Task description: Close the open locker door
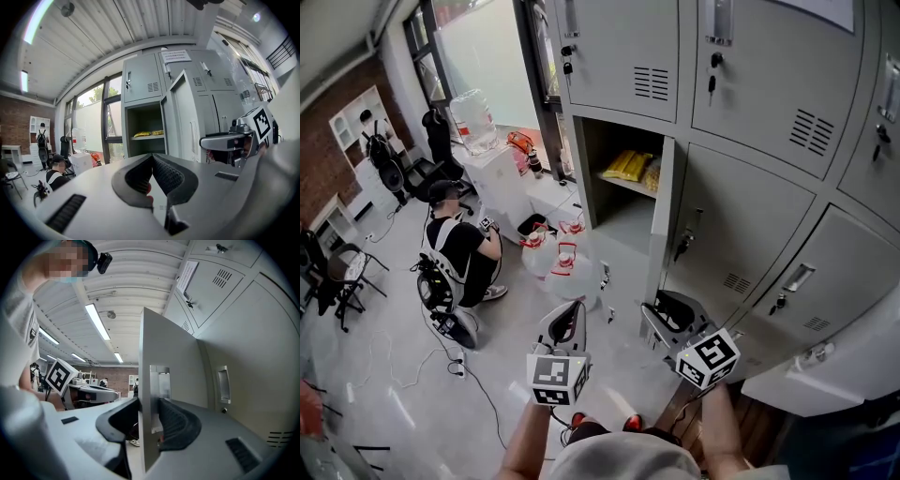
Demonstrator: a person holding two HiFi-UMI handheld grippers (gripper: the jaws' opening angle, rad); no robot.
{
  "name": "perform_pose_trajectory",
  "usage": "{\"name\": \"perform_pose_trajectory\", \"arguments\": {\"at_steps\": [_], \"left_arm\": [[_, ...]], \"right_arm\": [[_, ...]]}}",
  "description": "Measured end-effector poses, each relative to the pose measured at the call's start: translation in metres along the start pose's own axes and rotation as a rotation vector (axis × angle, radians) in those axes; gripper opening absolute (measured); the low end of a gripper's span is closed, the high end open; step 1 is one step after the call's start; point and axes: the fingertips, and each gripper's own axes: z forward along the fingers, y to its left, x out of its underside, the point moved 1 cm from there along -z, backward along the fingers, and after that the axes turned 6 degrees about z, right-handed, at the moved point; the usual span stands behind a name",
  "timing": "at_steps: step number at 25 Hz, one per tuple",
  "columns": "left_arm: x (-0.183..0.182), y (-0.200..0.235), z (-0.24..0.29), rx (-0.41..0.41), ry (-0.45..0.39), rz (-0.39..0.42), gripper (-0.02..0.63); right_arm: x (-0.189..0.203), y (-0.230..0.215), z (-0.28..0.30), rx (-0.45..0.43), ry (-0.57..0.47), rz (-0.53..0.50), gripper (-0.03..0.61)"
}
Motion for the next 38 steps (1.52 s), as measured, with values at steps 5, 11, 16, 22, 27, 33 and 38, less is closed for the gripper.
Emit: {"name": "perform_pose_trajectory", "arguments": {"at_steps": [5,11,16,22,27,33,38], "left_arm": [[0.002,0.003,-0.002,-0.011,0.007,-0.001,0.021],[0.002,0.01,-0.003,-0.022,0.004,0.001,0.021],[0.004,0.022,-0.006,-0.042,0.003,-0.009,0.021],[0.009,0.048,-0.006,-0.072,0.005,-0.022,0.021],[0.013,0.082,-0.001,-0.097,-0.007,-0.039,0.021],[0.02,0.131,0.02,-0.088,-0.009,-0.048,0.021],[0.022,0.166,0.053,-0.046,-0.016,-0.048,0.021]], "right_arm": [[0.0,0.003,0.005,-0.008,0.003,-0.014,0.146],[0.001,0.007,0.013,-0.006,0.004,-0.019,0.141],[0.002,0.014,0.023,-0.003,0.01,-0.025,0.138],[0.005,0.023,0.048,-0.023,0.023,-0.042,0.127],[0.006,0.031,0.082,-0.025,0.035,-0.055,0.121],[0.007,0.037,0.13,0.01,0.05,-0.07,0.117],[0.008,0.031,0.167,0.07,0.058,-0.065,0.112]]}}
